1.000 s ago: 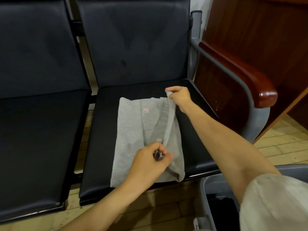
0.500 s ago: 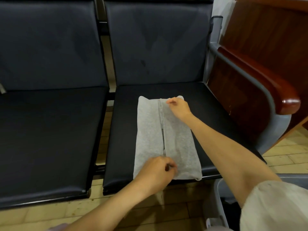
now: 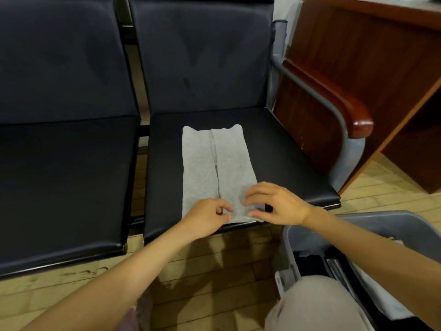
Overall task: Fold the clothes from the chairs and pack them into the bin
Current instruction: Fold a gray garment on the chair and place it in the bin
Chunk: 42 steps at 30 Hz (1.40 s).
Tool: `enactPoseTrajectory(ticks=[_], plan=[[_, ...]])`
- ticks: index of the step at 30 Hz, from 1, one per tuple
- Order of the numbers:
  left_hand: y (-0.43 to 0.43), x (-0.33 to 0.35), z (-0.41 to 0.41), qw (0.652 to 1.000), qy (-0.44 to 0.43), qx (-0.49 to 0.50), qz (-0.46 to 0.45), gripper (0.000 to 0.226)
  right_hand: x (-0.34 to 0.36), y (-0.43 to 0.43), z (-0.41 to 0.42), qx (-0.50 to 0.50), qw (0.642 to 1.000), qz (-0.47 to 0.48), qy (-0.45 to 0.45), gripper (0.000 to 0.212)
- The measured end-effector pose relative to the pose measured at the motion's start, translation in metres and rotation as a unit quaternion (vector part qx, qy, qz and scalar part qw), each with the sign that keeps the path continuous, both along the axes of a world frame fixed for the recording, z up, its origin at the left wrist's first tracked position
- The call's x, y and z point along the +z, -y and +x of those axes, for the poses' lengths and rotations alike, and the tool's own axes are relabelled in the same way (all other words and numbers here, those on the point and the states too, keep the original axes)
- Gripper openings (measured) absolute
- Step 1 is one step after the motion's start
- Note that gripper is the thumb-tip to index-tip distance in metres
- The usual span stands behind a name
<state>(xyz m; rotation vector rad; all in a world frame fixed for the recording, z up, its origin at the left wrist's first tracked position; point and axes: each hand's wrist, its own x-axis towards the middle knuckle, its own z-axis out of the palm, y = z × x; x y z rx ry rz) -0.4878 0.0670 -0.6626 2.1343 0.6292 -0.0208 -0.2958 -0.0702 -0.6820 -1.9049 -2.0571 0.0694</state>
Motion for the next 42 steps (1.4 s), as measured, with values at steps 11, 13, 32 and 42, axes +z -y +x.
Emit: enactPoseTrajectory(ticks=[11,13,32,42], plan=[[-0.023,0.011,-0.042,0.972,0.015,-0.077,0.22,0.037,-0.011,0.039,0.0,-0.029,0.997,0.043,0.05,0.023],[-0.033,0.003,-0.052,0.954,-0.013,-0.107,0.28,0.042,-0.012,0.041,0.002,-0.009,0.996,0.028,0.082,0.031],[-0.059,0.038,-0.04,0.965,0.218,0.078,-0.126,0.012,0.066,-0.008,-0.007,-0.191,0.894,-0.009,-0.405,0.02],[-0.129,-0.007,0.034,0.903,0.111,0.367,-0.193,0.072,0.026,-0.125,0.039,-0.394,0.82,-0.079,-0.409,0.056]])
